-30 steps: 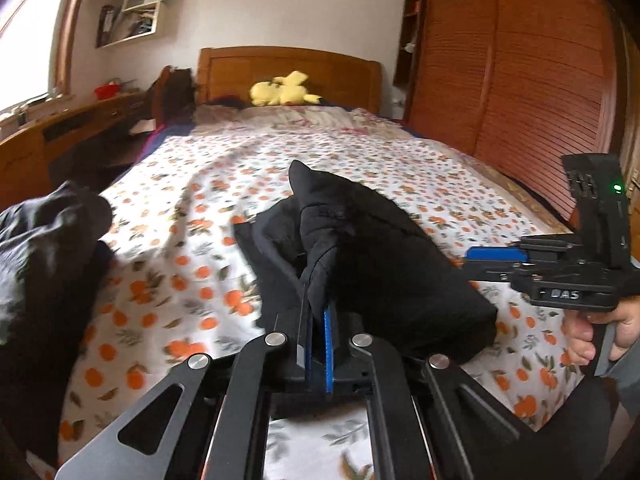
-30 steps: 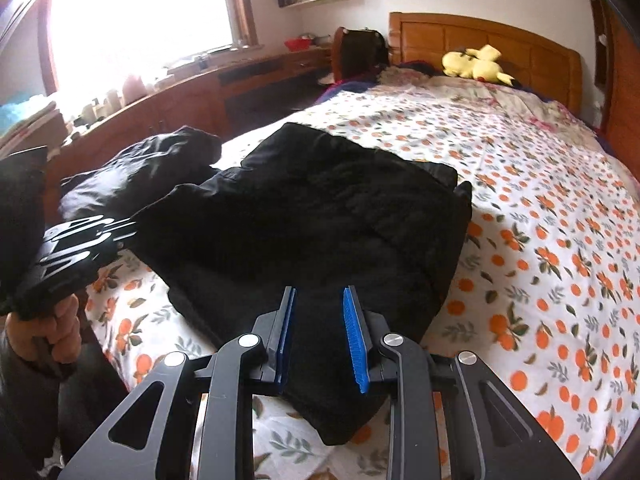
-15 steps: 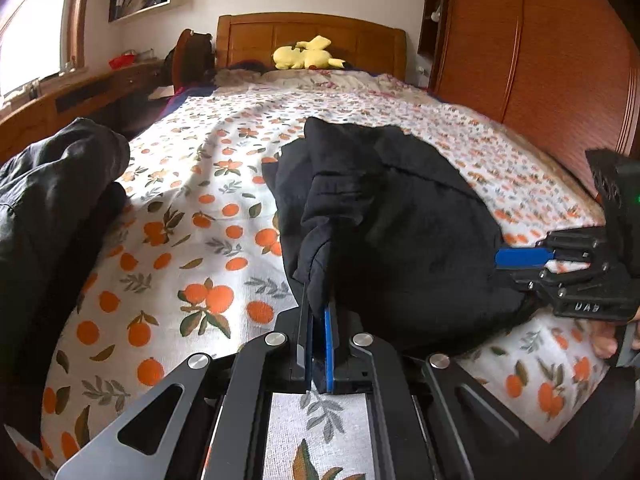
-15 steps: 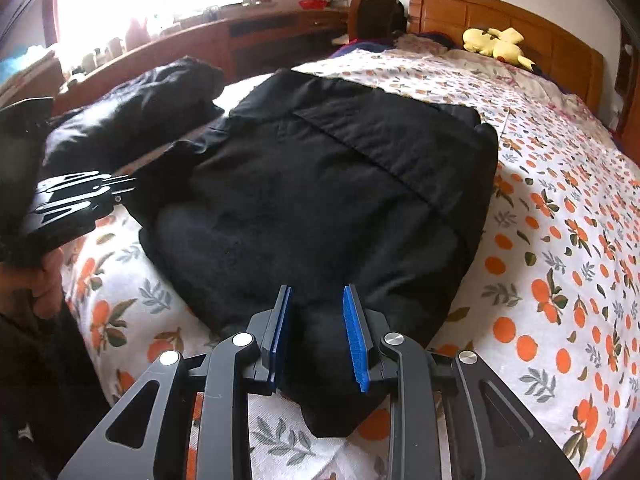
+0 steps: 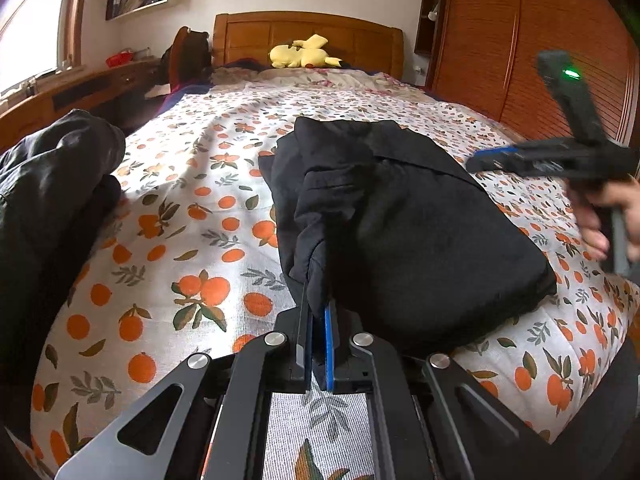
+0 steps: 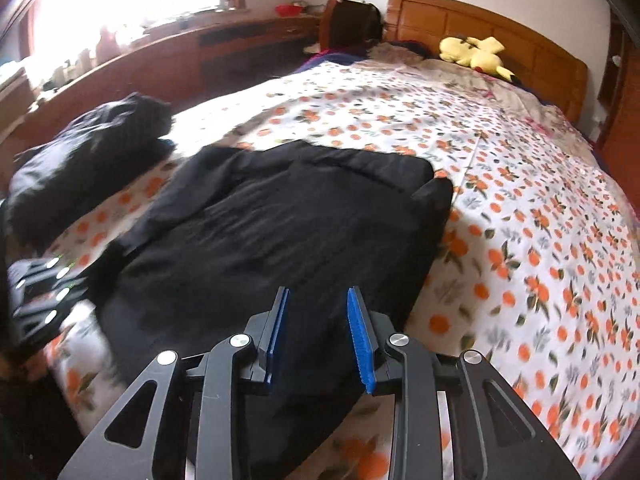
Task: Fold large clothes
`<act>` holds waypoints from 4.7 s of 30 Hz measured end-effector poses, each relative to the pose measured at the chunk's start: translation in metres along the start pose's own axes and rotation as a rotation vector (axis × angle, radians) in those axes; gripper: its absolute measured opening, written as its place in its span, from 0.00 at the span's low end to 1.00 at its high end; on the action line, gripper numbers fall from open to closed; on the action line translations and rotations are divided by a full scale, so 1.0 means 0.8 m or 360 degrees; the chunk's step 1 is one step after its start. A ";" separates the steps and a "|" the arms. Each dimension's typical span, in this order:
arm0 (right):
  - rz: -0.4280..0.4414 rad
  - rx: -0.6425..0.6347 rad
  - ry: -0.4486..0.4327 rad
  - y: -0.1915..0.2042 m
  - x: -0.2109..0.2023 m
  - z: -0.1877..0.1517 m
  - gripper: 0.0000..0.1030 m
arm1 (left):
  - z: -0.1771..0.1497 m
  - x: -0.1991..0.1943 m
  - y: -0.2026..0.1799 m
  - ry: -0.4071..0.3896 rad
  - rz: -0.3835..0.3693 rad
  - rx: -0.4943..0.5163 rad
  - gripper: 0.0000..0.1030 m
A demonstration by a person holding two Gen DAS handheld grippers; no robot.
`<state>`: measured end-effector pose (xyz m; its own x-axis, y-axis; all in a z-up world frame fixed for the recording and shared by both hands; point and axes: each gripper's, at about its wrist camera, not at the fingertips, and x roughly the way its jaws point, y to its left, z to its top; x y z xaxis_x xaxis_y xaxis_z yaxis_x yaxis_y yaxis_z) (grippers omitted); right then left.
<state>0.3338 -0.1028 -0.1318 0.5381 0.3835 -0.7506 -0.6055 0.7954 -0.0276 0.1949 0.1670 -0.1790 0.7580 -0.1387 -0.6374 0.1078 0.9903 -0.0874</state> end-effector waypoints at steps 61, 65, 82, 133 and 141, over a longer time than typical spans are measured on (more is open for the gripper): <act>0.0437 0.0686 0.0259 -0.160 0.182 0.045 0.71 | -0.003 0.011 0.008 0.0041 0.0003 0.0005 0.09; 0.0550 0.0699 0.0245 -0.159 0.177 0.040 0.44 | -0.003 0.008 0.007 0.0033 0.0015 0.0013 0.09; 0.0152 0.0482 0.0213 -0.145 0.083 -0.002 0.24 | -0.010 -0.009 0.015 0.0053 -0.0035 -0.0040 0.57; 0.0334 0.0420 -0.0301 -0.004 -0.023 0.099 0.20 | 0.045 -0.161 0.065 -0.0277 0.0175 -0.0197 0.09; 0.0495 0.0285 -0.0316 0.131 0.002 0.203 0.20 | 0.058 -0.247 0.163 -0.0398 0.0431 -0.0270 0.09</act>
<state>0.3664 0.0571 -0.0290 0.4590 0.6877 -0.5625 -0.6546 0.6898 0.3091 0.0893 0.3232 -0.0287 0.8797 0.1514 -0.4507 -0.2090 0.9746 -0.0806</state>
